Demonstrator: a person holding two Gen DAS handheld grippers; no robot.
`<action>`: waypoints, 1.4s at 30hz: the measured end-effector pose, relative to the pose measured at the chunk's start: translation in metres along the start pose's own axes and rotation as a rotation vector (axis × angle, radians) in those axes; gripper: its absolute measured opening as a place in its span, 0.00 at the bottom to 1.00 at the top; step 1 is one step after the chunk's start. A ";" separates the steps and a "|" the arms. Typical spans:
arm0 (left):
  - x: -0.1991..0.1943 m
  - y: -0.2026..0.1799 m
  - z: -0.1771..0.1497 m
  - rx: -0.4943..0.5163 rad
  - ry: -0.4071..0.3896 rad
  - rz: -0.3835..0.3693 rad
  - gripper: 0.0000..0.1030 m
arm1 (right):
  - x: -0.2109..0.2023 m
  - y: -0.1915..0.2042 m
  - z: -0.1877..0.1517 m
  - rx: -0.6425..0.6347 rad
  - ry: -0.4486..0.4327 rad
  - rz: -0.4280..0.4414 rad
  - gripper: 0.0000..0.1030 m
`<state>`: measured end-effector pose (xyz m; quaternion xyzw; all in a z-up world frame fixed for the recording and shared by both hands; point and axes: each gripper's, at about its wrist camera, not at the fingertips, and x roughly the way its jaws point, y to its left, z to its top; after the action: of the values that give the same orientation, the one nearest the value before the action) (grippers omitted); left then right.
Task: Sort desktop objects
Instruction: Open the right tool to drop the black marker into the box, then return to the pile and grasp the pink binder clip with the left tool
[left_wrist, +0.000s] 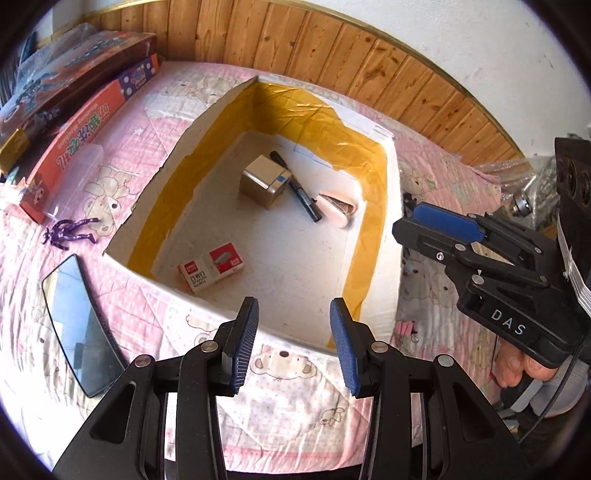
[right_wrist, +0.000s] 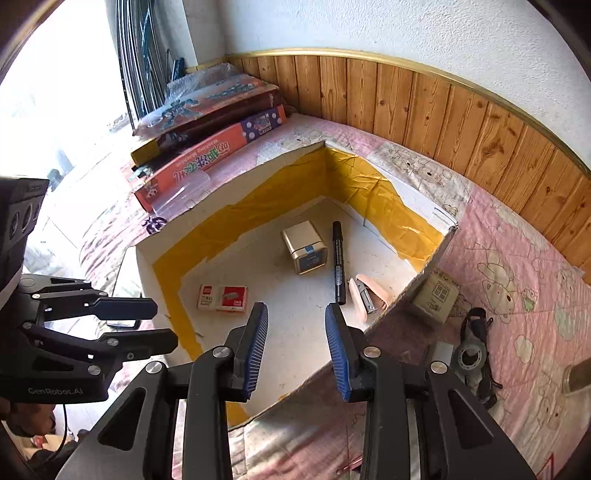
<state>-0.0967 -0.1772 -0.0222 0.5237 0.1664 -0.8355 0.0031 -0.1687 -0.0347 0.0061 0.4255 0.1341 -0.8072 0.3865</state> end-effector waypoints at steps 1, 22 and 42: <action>-0.003 -0.003 -0.004 0.005 -0.008 -0.001 0.41 | -0.007 0.001 -0.006 0.006 -0.020 0.007 0.33; -0.018 -0.094 -0.087 0.195 -0.087 -0.046 0.41 | -0.048 -0.041 -0.154 0.298 -0.105 0.040 0.34; 0.102 -0.158 -0.091 0.220 0.120 -0.131 0.41 | -0.027 -0.121 -0.180 0.377 -0.053 -0.020 0.34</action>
<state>-0.0913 0.0152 -0.1042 0.5580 0.1075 -0.8142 -0.1187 -0.1439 0.1577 -0.0947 0.4678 -0.0254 -0.8327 0.2951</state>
